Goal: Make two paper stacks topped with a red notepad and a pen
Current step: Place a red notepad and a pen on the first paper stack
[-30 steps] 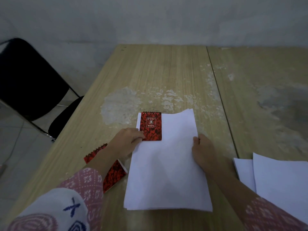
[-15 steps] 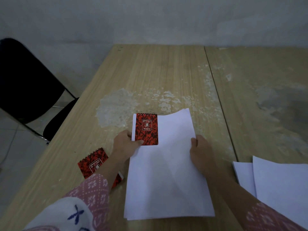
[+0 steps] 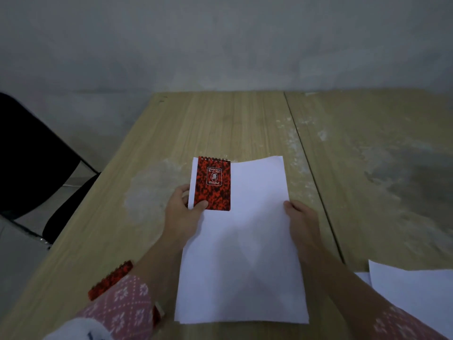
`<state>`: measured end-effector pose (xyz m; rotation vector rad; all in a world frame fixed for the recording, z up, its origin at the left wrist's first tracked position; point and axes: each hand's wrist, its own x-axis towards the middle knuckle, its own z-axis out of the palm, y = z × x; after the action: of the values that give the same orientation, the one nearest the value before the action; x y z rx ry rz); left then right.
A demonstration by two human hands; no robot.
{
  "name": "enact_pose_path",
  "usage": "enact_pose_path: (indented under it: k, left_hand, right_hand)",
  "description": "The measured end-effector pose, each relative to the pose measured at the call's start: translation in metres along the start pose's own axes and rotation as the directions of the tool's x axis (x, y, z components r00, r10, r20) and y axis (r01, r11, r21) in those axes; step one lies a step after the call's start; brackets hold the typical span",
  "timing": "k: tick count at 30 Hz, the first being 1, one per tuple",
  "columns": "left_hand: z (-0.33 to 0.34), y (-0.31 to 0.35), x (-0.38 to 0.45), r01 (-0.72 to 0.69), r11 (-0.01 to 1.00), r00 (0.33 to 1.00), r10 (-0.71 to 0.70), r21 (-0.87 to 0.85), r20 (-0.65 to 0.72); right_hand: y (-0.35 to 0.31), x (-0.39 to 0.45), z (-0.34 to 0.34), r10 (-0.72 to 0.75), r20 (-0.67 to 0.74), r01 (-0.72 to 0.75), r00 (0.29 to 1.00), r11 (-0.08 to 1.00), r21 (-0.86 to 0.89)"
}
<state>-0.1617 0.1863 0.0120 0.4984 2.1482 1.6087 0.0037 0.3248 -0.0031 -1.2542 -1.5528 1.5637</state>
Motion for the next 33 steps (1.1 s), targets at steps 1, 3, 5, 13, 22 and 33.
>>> enact_pose_path:
  k: [1,3,5,13,22,33]
  left_hand:
    - [0.006,0.007,0.010,-0.001,1.000,1.000,0.001,-0.010,0.003]
    - [0.022,0.018,0.033,-0.003,1.000,1.000,0.003,-0.024,0.011]
    - [0.040,0.027,0.058,-0.012,1.000,1.000,0.012,-0.020,0.014]
    - [0.108,0.025,0.152,-0.007,0.998,1.000,0.006,0.055,0.004]
    - [0.144,0.013,0.190,-0.020,0.978,1.000,0.020,0.207,0.002]
    - [0.147,0.010,0.184,-0.047,0.949,0.993,0.078,0.311,-0.089]
  right_hand:
    - [-0.008,0.010,-0.001,0.034,0.003,-0.034,0.999,0.997,0.076]
    - [-0.021,0.037,-0.003,0.072,-0.001,-0.071,0.997,0.984,0.163]
    - [-0.030,0.066,-0.005,0.094,-0.034,-0.085,0.995,0.976,0.200]
    - [-0.021,0.178,-0.010,-0.174,-0.051,0.159,0.983,0.962,-0.221]
    - [0.001,0.228,-0.003,-0.294,-0.049,0.181,0.954,0.703,-0.688]
    - [0.001,0.230,0.000,-0.329,-0.021,0.186,0.944,0.583,-0.791]
